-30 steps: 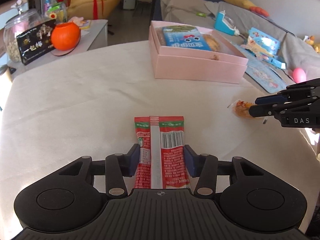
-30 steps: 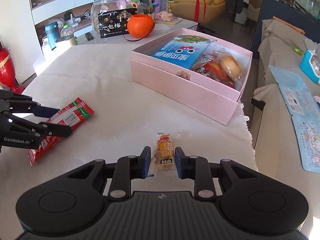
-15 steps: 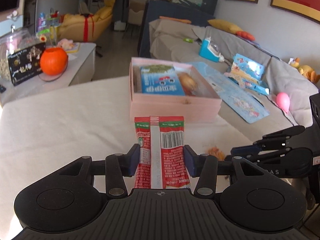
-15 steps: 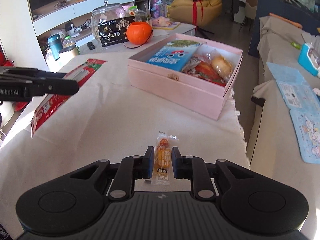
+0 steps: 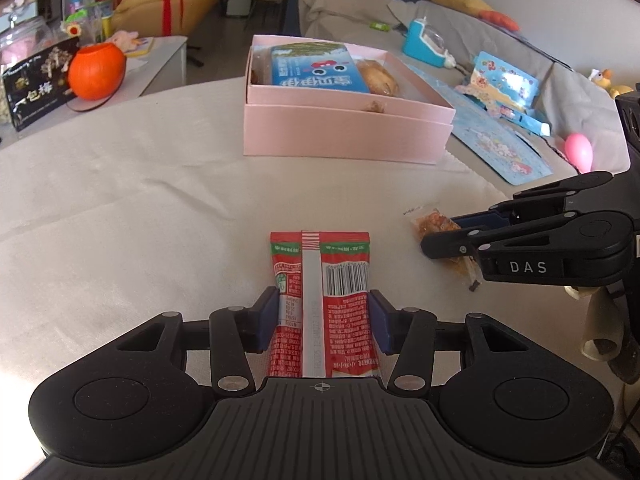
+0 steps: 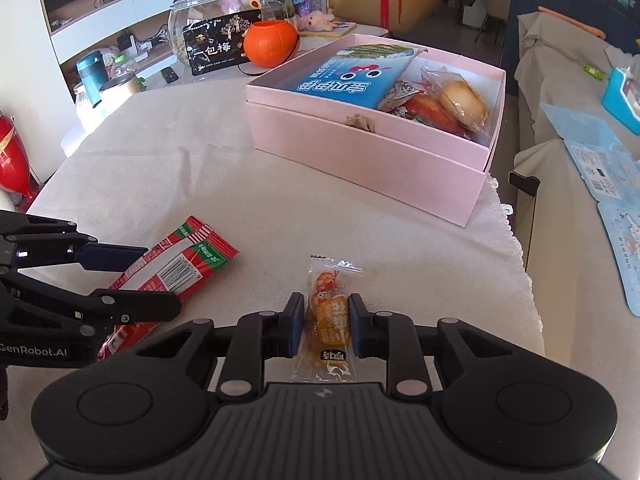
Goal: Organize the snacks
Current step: 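Lift the red stick packet with the left gripper while the right grasps the orange-wrapped snack, then drop the red packet and orange snack into the pink box with both grippers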
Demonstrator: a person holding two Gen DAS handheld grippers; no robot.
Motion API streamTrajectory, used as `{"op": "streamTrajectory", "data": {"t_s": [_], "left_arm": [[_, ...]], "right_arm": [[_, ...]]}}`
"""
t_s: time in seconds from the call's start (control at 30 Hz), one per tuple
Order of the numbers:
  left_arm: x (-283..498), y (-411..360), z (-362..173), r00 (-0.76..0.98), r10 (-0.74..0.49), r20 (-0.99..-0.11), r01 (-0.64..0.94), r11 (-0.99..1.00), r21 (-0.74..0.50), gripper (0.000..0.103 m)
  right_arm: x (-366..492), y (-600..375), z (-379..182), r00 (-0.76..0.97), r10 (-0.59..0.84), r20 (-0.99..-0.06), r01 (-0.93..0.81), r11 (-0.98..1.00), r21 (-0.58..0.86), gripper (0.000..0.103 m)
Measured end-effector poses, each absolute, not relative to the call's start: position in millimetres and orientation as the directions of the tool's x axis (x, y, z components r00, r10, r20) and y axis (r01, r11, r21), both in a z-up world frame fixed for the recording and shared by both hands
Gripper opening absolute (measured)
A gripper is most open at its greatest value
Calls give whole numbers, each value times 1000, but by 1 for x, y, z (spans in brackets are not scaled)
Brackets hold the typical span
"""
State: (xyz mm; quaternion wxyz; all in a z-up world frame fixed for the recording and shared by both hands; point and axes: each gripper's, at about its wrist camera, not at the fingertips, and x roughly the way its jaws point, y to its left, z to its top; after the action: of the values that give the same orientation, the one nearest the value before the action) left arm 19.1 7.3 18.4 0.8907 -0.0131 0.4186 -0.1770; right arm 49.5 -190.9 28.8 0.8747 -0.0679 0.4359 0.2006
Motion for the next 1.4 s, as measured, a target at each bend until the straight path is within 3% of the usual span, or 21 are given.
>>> {"op": "streamTrajectory", "data": {"t_s": [0.23, 0.37, 0.67, 0.8, 0.87, 1.0, 1.27, 1.4], "left_arm": [[17, 6, 20, 588, -328, -739, 307, 936, -171, 52], [21, 13, 37, 621, -375, -688, 304, 925, -229, 52], [65, 6, 128, 808, -431, -401, 354, 900, -253, 52], [121, -17, 145, 814, -503, -292, 400, 848, -346, 56], [162, -34, 139, 792, -523, -317, 399, 835, -380, 59], [207, -50, 103, 769, -475, -428, 323, 866, -381, 54], [161, -11, 87, 804, -372, -465, 255, 921, -295, 54], [120, 6, 78, 801, -329, -501, 240, 942, -236, 55]], "right_arm": [[34, -197, 50, 564, 337, -754, -445, 893, 65, 20], [28, -209, 63, 576, 348, -739, -448, 891, 71, 20], [57, -247, 145, 727, 314, -610, -368, 929, 39, 20], [90, -258, 195, 810, 245, -533, -293, 956, -4, 20], [103, -259, 213, 844, 207, -494, -261, 964, -42, 20], [129, -260, 220, 860, 146, -490, -211, 974, -80, 20], [171, -254, 169, 761, 247, -600, -256, 964, 72, 20], [192, -236, 138, 693, 327, -643, -278, 944, 180, 27]]}}
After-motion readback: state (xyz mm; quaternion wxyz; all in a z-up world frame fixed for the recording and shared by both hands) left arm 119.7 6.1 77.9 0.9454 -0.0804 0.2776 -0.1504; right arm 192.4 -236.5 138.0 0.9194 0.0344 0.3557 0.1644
